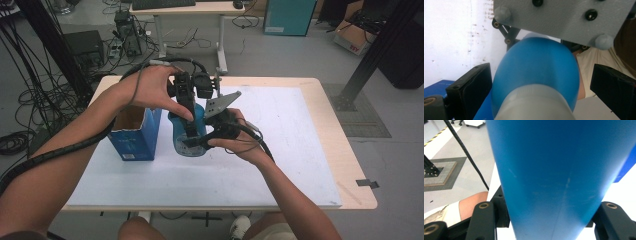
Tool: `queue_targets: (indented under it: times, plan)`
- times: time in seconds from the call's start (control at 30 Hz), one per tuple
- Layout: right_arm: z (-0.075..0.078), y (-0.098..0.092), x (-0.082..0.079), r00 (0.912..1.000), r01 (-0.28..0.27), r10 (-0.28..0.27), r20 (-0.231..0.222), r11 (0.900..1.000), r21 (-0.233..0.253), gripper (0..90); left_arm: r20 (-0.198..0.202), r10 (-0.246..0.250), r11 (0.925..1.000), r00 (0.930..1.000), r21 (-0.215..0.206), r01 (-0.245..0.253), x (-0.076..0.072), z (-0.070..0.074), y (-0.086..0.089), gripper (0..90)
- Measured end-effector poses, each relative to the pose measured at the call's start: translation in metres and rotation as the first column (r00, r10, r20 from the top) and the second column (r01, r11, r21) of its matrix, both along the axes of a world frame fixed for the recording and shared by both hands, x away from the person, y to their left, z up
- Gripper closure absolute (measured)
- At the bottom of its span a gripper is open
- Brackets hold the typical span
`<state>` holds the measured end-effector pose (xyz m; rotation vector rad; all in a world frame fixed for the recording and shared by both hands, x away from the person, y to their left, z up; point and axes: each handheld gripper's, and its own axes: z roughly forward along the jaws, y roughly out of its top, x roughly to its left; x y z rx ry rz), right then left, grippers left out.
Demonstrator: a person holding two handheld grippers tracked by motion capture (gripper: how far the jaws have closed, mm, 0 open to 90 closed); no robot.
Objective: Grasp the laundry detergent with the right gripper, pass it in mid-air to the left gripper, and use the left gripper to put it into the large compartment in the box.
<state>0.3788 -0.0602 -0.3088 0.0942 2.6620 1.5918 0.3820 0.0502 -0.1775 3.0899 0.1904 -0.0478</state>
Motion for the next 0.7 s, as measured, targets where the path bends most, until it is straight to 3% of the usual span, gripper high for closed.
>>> queue_targets:
  times: [0.37,0.4,0.43,0.7]
  plan:
    - [-0.0006,0.0006,0.0002,1.0,-0.003,0.003,0.0,1.0,-0.002,42.8,0.008,0.009,0.9999,0.9999,-0.007,-0.009,-0.0008,0.0006,0.0014,4.6]
    - [-0.0008,0.001,0.0014,0.9998,-0.01,0.01,0.019,1.0,-0.002,42.8,0.007,0.009,0.9999,0.9999,-0.006,-0.009,-0.0007,0.0007,0.0014,4.6]
    - [-0.0006,0.0008,0.0002,1.0,-0.003,0.003,-0.001,1.0,-0.003,42.9,0.009,0.01,0.9999,0.9999,-0.006,-0.01,-0.0009,0.0007,0.0016,4.6]
    - [-0.0012,0.0003,0.0001,0.9997,0.015,-0.015,-0.017,1.0,0.004,43.2,0.014,0.015,0.9998,0.9998,-0.01,-0.015,-0.001,0.0022,0.0029,4.9]
